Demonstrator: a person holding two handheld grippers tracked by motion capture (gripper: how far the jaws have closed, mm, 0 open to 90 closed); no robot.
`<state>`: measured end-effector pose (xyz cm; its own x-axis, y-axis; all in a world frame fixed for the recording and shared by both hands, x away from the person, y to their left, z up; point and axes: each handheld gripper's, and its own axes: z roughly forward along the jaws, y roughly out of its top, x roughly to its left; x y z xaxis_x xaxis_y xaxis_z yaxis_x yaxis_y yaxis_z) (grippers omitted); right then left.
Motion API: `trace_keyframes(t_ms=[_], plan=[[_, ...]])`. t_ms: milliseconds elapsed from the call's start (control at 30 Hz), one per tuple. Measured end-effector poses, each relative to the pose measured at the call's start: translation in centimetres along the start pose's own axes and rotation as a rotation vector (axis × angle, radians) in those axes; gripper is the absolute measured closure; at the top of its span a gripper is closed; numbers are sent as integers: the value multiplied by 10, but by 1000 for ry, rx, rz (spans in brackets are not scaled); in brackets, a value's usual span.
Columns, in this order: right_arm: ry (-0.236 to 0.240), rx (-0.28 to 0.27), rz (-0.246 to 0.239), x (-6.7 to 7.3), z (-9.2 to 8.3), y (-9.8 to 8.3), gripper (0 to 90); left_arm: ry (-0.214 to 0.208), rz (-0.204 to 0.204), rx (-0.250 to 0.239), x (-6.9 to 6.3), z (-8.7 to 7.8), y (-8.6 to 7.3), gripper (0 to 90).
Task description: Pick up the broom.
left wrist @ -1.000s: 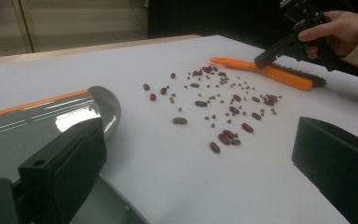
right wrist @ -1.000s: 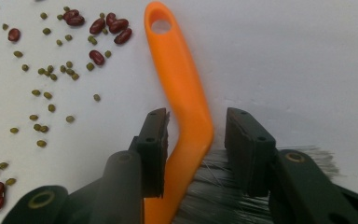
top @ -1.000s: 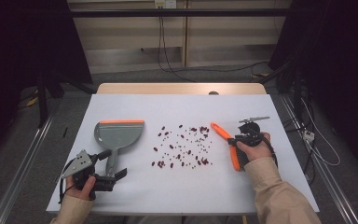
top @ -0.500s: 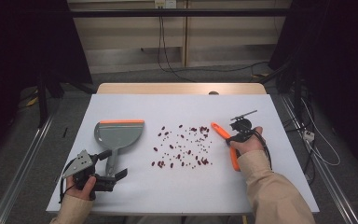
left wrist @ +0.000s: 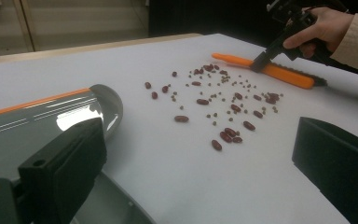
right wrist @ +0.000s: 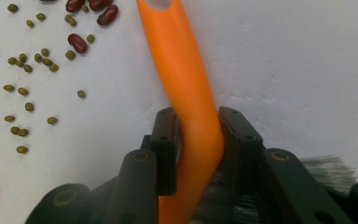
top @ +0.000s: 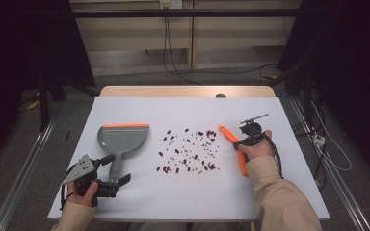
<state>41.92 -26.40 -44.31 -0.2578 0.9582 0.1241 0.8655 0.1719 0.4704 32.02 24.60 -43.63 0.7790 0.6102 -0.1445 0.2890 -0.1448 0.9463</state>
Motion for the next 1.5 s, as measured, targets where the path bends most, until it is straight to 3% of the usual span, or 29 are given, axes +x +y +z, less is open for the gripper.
trace_keyframes(t_ms=[233,333,533,633,767,833,900,1000,1033,1100,1133,1167,1300,1333,1500], plan=[[-16,6,-21,2,0,2,693,4,11,4,-1,3,2,26],[-6,0,1,1,-1,1,693,10,13,0,-1,3,3,27],[4,-28,4,0,-6,-1,695,19,24,-5,-1,1,4,26],[25,-66,10,-3,-11,-3,696,27,16,-11,-1,-1,4,26],[63,-170,37,-12,-28,-9,699,40,16,-18,-2,-3,4,26],[67,-197,41,-13,-32,-11,700,40,22,-18,-2,-3,6,27],[72,-242,52,-16,-37,-16,700,39,42,-6,-5,-2,8,35],[88,-338,62,-18,-47,-27,700,17,29,-14,-9,2,11,34],[88,-338,62,-18,-47,-27,700,15,37,-16,-10,4,13,34],[94,-408,65,-18,-56,-34,702,4,37,-21,-12,6,17,37],[94,-408,65,-18,-56,-34,702,-2,45,-18,-13,7,19,37],[106,-464,68,-18,-64,-37,704,-4,52,-16,-15,9,21,41],[122,-542,76,-16,-74,-39,707,-34,59,-15,-22,16,28,39],[133,-591,78,-14,-79,-40,709,-42,63,-15,-25,18,30,37],[152,-674,62,-6,-83,-41,710,-74,87,-29,-34,31,41,37]])
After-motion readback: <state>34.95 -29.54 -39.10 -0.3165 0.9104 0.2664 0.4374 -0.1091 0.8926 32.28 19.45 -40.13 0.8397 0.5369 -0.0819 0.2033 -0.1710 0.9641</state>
